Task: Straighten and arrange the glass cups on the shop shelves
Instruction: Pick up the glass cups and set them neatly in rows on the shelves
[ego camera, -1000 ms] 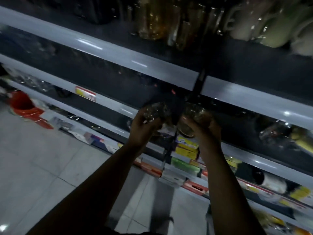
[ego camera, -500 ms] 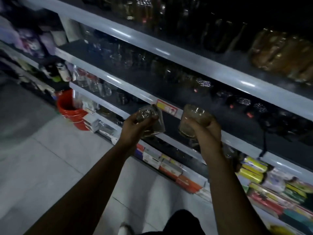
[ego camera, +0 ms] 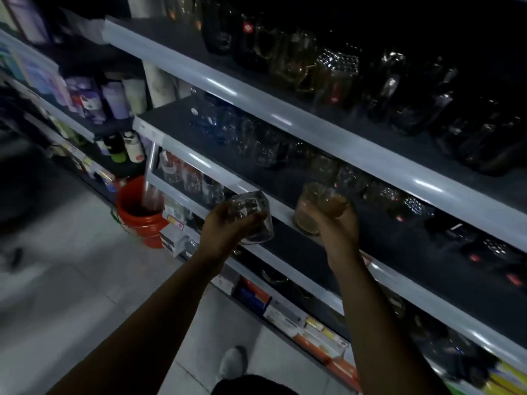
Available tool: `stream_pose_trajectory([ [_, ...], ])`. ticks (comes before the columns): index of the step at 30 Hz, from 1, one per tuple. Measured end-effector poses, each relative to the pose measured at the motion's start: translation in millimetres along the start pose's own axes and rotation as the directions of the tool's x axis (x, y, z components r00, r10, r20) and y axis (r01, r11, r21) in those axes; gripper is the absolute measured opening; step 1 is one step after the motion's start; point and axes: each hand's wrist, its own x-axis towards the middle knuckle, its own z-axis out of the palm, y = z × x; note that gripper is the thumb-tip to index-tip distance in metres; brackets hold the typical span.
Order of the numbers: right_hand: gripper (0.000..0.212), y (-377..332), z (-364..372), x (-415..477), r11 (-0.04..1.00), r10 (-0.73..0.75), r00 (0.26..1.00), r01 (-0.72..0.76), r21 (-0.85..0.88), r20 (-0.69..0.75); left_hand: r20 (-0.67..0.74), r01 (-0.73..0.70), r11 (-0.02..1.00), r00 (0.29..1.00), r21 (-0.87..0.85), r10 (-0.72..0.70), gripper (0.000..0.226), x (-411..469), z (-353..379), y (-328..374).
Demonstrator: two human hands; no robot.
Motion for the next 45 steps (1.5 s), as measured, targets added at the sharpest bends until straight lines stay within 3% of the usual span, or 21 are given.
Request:
stream_pose_trajectory([
  [7, 0.091, 1, 53, 49, 0.999, -0.014, 0.995, 0.01, -0.041, -0.104, 0.066, -0.033, 0.993, 0.997, 0.113, 0.026, 0.052, 65, -22, 12],
  [12, 0.061, 1, 56, 51, 0.992, -0.015, 0.973, -0.014, -0.122, -0.229, 0.21, -0.165, 0.949, 0.972, 0.27, 0.11, 0.059, 119, -20, 12],
  [14, 0.067, 0, 55, 56, 0.983, -0.035, 0.965, -0.015, -0.185, -0.261, 0.256, -0.227, 0.918, 0.956, 0.324, 0.146, 0.062, 136, -12, 13],
  [21, 0.081, -13, 54, 75, 0.954, -0.031, 0.931, -0.081, -0.289, -0.363, 0.392, -0.39, 0.878, 0.88, 0.277, 0.268, 0.054, 181, 18, 6],
  [24, 0.084, -6, 56, 81, 0.944, -0.002, 0.91, -0.136, -0.302, -0.415, 0.404, -0.363, 0.877, 0.887, 0.315, 0.222, 0.049, 197, 22, -1],
  [29, 0.091, 9, 62, 85, 0.93, 0.026, 0.888, -0.19, -0.315, -0.459, 0.445, -0.414, 0.753, 0.877, 0.512, 0.179, 0.089, 213, 26, -4],
  [36, 0.096, 22, 64, 84, 0.93, 0.029, 0.887, -0.192, -0.312, -0.462, 0.444, -0.433, 0.659, 0.881, 0.615, 0.165, 0.092, 206, 41, 3],
  [42, 0.088, 42, 55, 69, 0.903, 0.012, 0.899, -0.198, -0.382, -0.439, 0.467, -0.37, 0.776, 0.878, 0.511, 0.11, 0.072, 192, 25, -8],
  [45, 0.079, 48, 54, 66, 0.91, -0.006, 0.89, -0.184, -0.372, -0.456, 0.376, -0.132, 0.926, 0.927, 0.353, -0.011, 0.05, 181, 22, -13],
])
